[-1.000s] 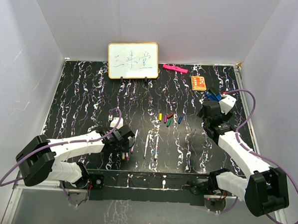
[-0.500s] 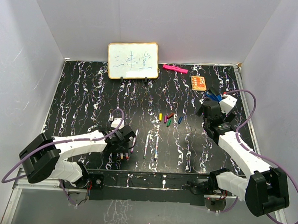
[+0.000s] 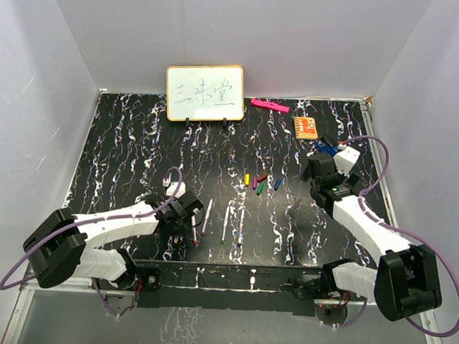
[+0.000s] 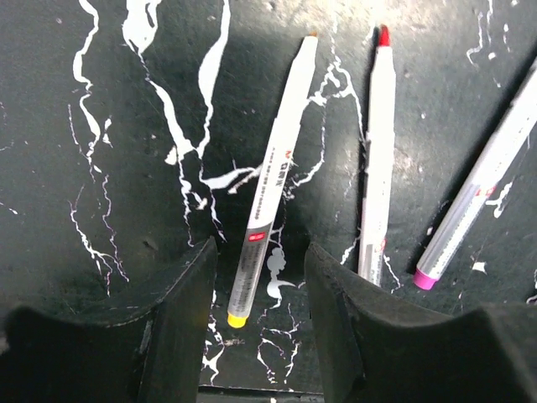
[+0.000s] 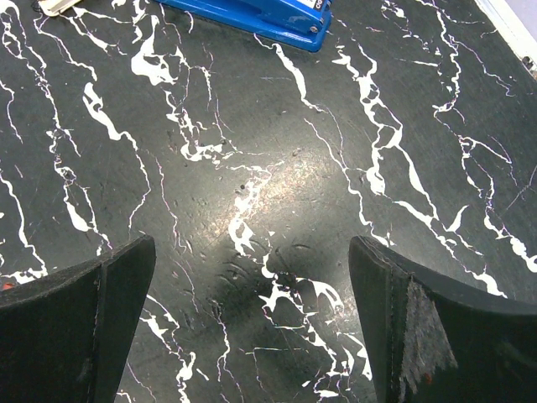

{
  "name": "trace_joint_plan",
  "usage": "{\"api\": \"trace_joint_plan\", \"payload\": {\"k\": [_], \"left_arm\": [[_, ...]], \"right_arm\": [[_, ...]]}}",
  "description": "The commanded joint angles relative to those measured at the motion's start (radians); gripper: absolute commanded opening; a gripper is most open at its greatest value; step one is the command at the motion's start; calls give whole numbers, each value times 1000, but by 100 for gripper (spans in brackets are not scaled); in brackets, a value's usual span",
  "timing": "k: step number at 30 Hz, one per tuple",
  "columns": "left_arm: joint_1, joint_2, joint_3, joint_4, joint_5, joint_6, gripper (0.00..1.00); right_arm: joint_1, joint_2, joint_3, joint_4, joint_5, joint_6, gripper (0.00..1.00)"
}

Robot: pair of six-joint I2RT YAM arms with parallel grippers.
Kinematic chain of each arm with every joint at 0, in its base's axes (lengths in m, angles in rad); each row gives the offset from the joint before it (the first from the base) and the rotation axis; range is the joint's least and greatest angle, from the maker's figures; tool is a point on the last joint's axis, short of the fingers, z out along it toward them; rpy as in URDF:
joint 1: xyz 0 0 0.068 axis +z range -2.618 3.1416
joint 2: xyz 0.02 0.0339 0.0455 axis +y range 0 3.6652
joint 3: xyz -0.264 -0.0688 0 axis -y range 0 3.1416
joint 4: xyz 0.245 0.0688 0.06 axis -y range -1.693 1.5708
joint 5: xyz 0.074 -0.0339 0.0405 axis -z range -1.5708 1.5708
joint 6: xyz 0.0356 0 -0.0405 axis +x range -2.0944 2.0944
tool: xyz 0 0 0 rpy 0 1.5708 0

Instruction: Insert the pens into the pen caps

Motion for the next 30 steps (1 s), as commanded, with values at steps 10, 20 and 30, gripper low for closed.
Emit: {"api": "trace_joint_plan", "payload": {"k": [10, 20, 30], "left_arm": [[207, 42, -5, 64, 142, 239, 42], [218, 201, 53, 64, 220, 314, 36], [218, 164, 53, -36, 225, 300, 38]], "right_arm": [[4, -12, 46, 17, 12, -2, 98], [5, -23, 53, 2, 14, 9, 98], [5, -28, 51, 2, 29, 13, 98]]}}
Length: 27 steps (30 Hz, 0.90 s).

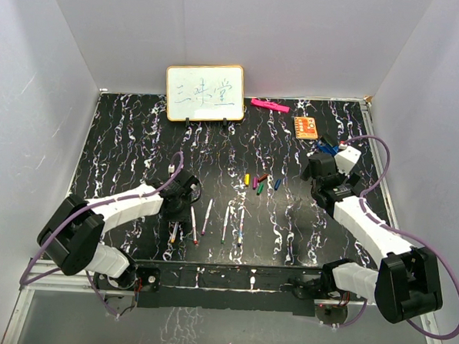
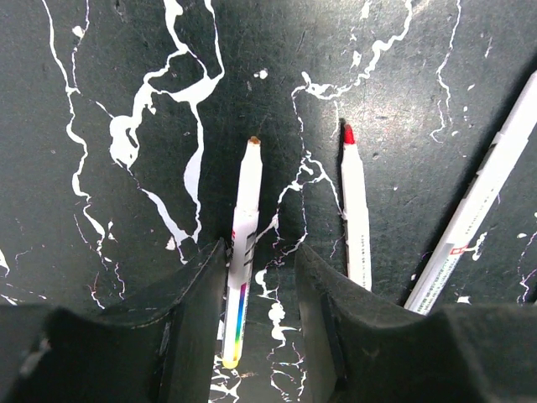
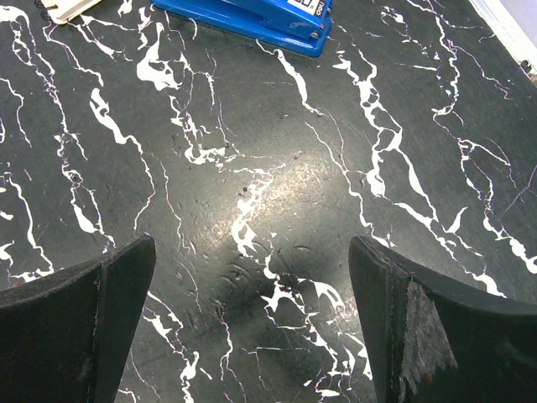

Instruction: Insert the pens into the pen caps

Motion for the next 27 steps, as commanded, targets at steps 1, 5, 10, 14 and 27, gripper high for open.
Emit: {"api": "trace_joint_plan", "payload": {"k": [1, 5, 10, 14, 27], "left_arm": [[1, 15, -52, -108, 34, -9, 38], [1, -4, -45, -120, 63, -30, 36], [2, 1, -18, -179, 58, -58, 33], [1, -25, -19, -198, 78, -83, 33], [1, 11, -35, -128, 66, -97, 31]], "right_arm": [[4, -17, 46, 7, 29, 12, 98], [5, -8, 55, 5, 28, 15, 98], [5, -5, 66, 1, 27, 16, 98], [5, -6, 65, 1, 30, 18, 98], [5, 18, 63, 3, 31, 18, 98]]}}
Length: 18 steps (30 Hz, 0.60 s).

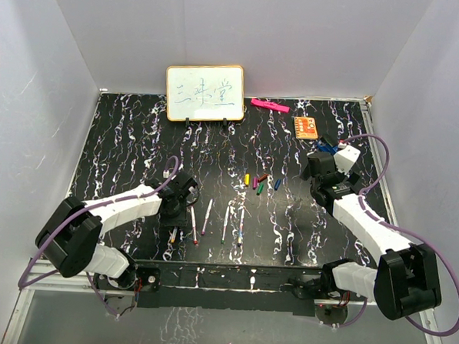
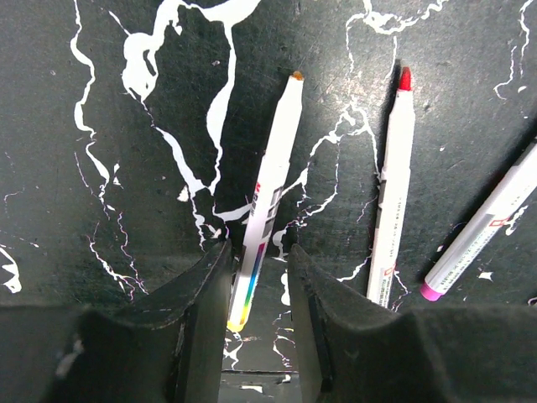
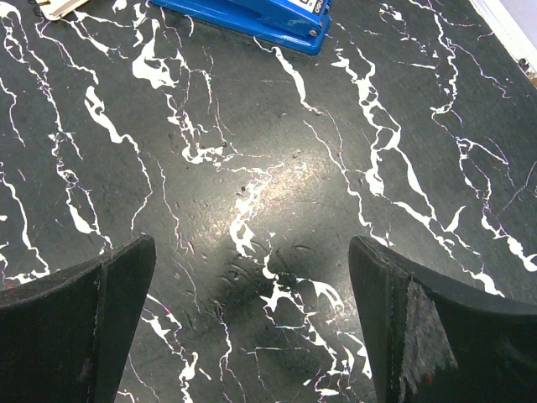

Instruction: Insert the pens into the pen caps

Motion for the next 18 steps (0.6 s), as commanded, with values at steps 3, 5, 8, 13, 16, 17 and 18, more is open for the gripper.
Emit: {"api": "trace_joint_plan", "payload": {"k": [3, 5, 8, 13, 16, 17, 18], "left_arm": [[-2, 48, -26, 1, 20, 3, 31], [-2, 66, -22, 8, 19, 11, 31], [-1, 87, -23, 22, 7, 20, 30], [0, 128, -18, 34, -13, 32, 25], [0, 138, -21, 32, -7, 31, 17], [0, 136, -24, 31, -6, 29, 14], [0, 132, -28, 32, -8, 25, 11]], "right_arm": [[5, -9, 43, 19, 26, 15, 98], [5, -13, 41, 19, 27, 16, 98], [5, -17, 39, 19, 26, 15, 98], [4, -22, 38, 19, 24, 14, 98], [5, -27, 38, 18, 26, 14, 98], [5, -29, 38, 18, 25, 14, 98], [5, -30, 37, 19, 24, 14, 98]]}}
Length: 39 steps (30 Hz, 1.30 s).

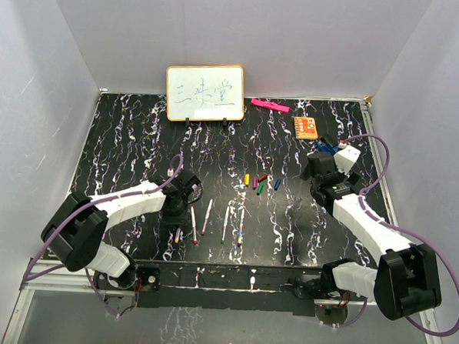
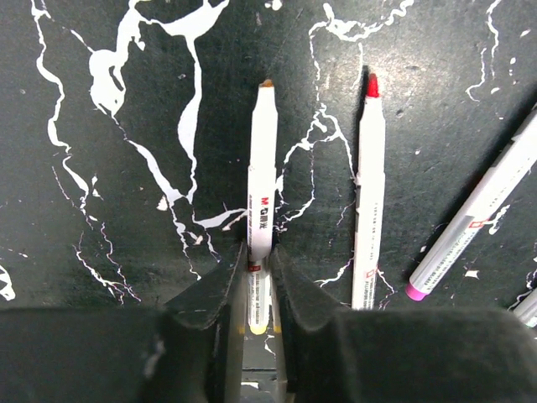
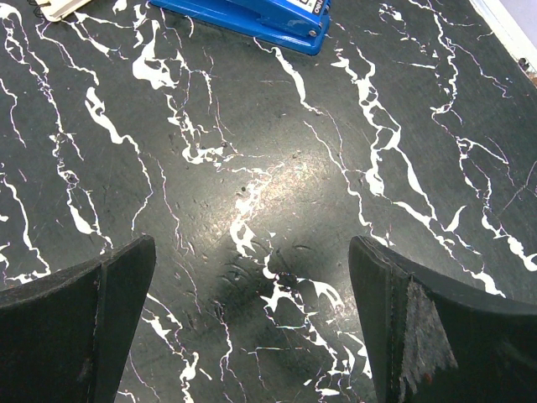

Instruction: Insert the pens into the pen caps

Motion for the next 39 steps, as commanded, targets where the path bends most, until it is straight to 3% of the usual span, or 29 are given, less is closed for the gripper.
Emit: {"api": "trace_joint_plan", "payload": {"k": [1, 3, 13, 28, 39], "left_arm": [[0, 63, -74, 34, -22, -10, 7], [0, 55, -84, 43, -38, -19, 0], [4, 88, -88, 90, -42, 15, 0], [4, -195, -30, -7, -144, 31, 0], [-6, -361, -74, 138, -45, 90, 0]], "right_arm": [[5, -28, 35, 22, 21, 11, 98], [5, -28, 34, 26, 13, 10, 98], [4, -13, 57, 20, -39, -14, 97], [88, 10, 133, 67, -234, -66, 56], [225, 168, 222, 147, -353, -109, 21]]}}
